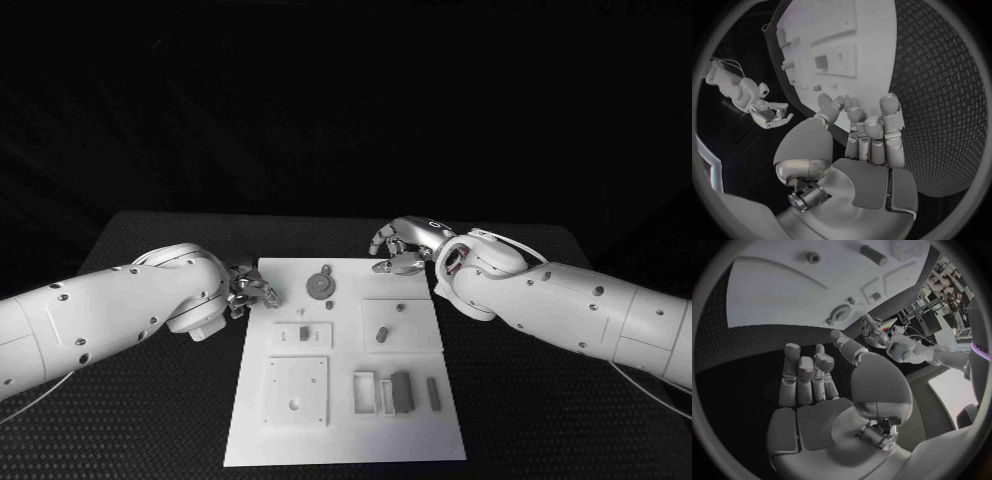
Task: Assemble the parts on the task board
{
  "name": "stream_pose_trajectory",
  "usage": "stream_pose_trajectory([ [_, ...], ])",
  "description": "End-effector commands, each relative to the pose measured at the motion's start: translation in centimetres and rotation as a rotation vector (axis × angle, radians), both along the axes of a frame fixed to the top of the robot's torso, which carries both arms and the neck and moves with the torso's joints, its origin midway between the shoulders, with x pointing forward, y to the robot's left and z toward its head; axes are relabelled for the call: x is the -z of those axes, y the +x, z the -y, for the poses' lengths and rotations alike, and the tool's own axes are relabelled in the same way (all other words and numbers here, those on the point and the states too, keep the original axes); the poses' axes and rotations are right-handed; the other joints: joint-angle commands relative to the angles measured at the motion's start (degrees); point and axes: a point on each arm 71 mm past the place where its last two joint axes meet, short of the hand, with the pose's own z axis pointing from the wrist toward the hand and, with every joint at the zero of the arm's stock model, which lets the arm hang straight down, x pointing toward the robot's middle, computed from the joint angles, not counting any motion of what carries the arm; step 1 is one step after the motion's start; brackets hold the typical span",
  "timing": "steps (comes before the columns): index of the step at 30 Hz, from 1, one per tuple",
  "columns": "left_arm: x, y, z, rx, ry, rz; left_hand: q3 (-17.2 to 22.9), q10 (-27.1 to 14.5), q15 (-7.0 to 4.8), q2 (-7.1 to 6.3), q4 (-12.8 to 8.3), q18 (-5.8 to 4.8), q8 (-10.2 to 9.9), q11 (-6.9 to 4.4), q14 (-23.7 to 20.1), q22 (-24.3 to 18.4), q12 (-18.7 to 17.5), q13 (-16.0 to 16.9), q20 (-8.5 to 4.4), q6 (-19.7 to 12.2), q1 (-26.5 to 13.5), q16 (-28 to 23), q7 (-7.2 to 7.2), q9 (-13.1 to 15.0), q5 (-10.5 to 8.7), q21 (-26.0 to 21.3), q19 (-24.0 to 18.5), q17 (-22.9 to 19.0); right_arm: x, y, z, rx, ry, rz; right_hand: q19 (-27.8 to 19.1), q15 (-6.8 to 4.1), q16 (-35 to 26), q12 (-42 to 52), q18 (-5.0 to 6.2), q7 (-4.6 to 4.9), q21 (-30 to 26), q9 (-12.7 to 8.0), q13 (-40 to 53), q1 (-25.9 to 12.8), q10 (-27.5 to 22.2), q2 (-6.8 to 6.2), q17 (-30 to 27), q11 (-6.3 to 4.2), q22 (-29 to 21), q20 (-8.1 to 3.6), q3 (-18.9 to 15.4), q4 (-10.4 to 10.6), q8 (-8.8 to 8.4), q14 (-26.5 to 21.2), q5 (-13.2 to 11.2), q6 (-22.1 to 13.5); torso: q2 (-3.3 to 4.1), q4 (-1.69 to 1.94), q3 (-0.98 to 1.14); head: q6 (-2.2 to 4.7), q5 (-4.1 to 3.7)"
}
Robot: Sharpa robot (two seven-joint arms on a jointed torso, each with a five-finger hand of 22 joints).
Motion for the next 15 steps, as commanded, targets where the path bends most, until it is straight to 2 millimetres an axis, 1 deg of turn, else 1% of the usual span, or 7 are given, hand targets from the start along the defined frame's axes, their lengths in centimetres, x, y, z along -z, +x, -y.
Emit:
stream_pose_trajectory([
  [1, 0.0, -0.9, 0.3, -0.035, -0.075, -0.035, 3.50, 0.51, -1.18, 1.26, -0.87, 0.87, 1.43, -0.21, 0.62, 1.21, 0.36, -0.16, -0.26, 0.89, -0.05, 0.28, 0.06, 0.71, 0.25, 0.33, 0.79, -0.14, 0.1, 0.0, 0.1, 0.000, -0.009, -0.009, 0.24, -0.22, -0.24, -0.10, 0.79, 0.42, -0.32, -0.07, -0.07, -0.22, -0.19, -0.18, -0.09, 0.04, 0.55, 0.16, 0.07, 0.12, -0.17, -0.06, 0.12, -0.14, -0.01, 0.00, -0.03, 0.02, 0.16],
  [4, 0.0, -1.5, 0.4, -0.026, -0.082, -0.036, 3.84, 0.65, -1.33, 1.45, -1.10, 0.84, 1.65, -0.35, 0.77, 1.21, 0.33, -0.40, -0.28, 1.22, -0.35, 0.25, -0.11, 0.61, 0.39, 0.41, 0.84, -0.29, 0.1, 0.0, 0.2, 0.001, -0.010, -0.010, 0.23, -0.22, -0.24, -0.10, 0.79, 0.42, -0.33, -0.07, -0.08, -0.22, -0.19, -0.18, -0.10, 0.04, 0.55, 0.17, 0.07, 0.12, -0.17, -0.07, 0.12, -0.14, 0.03, -0.01, -0.03, 0.01, 0.32],
  [8, 0.1, -2.3, 0.8, -0.003, -0.079, -0.035, 4.13, 0.90, -1.51, 1.51, -1.09, 0.76, 2.01, -0.56, 1.01, 1.19, 0.33, -0.77, -0.28, 1.79, -1.21, 0.26, -0.32, 0.42, 0.45, 0.53, 0.99, -0.50, 0.1, 0.0, 0.0, -0.002, -0.010, -0.012, 0.23, -0.21, -0.24, -0.11, 0.79, 0.43, -0.33, -0.07, -0.08, -0.25, -0.19, -0.19, -0.10, 0.04, 0.55, 0.17, 0.06, 0.13, -0.17, -0.07, 0.12, -0.13, 0.08, -0.18, 0.06, 0.08, 0.53],
  [10, 0.1, -2.5, 1.0, 0.009, -0.074, -0.029, 4.25, 1.02, -1.59, 1.50, -1.01, 0.74, 2.20, -0.66, 1.12, 1.19, 0.34, -0.94, -0.30, 2.10, -1.64, 0.29, -0.43, 0.33, 0.45, 0.60, 1.07, -0.58, 0.1, 0.0, 0.0, -0.002, -0.010, -0.012, 0.23, -0.21, -0.24, -0.11, 0.79, 0.43, -0.33, -0.07, -0.08, -0.25, -0.19, -0.19, -0.10, 0.04, 0.55, 0.17, 0.06, 0.13, -0.17, -0.07, 0.12, -0.13, 0.10, -0.23, 0.03, 0.10, 0.56],
  [11, 0.1, -2.7, 1.1, 0.014, -0.072, -0.028, 4.29, 1.06, -1.62, 1.50, -0.99, 0.73, 2.25, -0.69, 1.16, 1.19, 0.35, -0.99, -0.30, 2.17, -1.77, 0.30, -0.46, 0.29, 0.45, 0.62, 1.10, -0.61, 0.1, 0.0, 0.0, -0.002, -0.010, -0.012, 0.23, -0.21, -0.24, -0.11, 0.79, 0.43, -0.33, -0.07, -0.08, -0.26, -0.20, -0.19, -0.10, 0.04, 0.55, 0.17, 0.06, 0.13, -0.17, -0.07, 0.12, -0.13, 0.12, -0.22, -0.03, 0.10, 0.55],
  [13, 0.2, -2.8, 1.1, 0.021, -0.066, -0.027, 4.31, 1.08, -1.63, 1.51, -0.97, 0.73, 2.27, -0.70, 1.18, 1.19, 0.36, -1.01, -0.30, 2.20, -1.82, 0.31, -0.48, 0.28, 0.45, 0.63, 1.11, -0.62, 0.1, 0.0, 0.1, -0.001, -0.010, -0.012, 0.23, -0.21, -0.24, -0.11, 0.79, 0.43, -0.33, -0.07, -0.08, -0.26, -0.20, -0.19, -0.10, 0.05, 0.55, 0.17, 0.06, 0.13, -0.17, -0.07, 0.12, -0.13, 0.13, -0.19, -0.09, 0.07, 0.54],
  [15, 0.4, -3.1, 1.2, 0.036, -0.049, -0.022, 4.42, 1.24, -1.70, 1.63, -0.92, 0.65, 2.38, -0.79, 1.31, 1.20, 0.41, -1.16, -0.25, 2.39, -2.16, 0.39, -0.57, 0.17, 0.46, 0.74, 1.24, -0.67, 0.1, 0.0, 0.1, -0.001, -0.010, -0.012, 0.22, -0.21, -0.25, -0.11, 0.79, 0.43, -0.34, -0.07, -0.08, -0.27, -0.20, -0.20, -0.10, 0.05, 0.55, 0.18, 0.06, 0.14, -0.17, -0.08, 0.12, -0.13, 0.08, -0.11, -0.10, -0.04, 0.59],
])
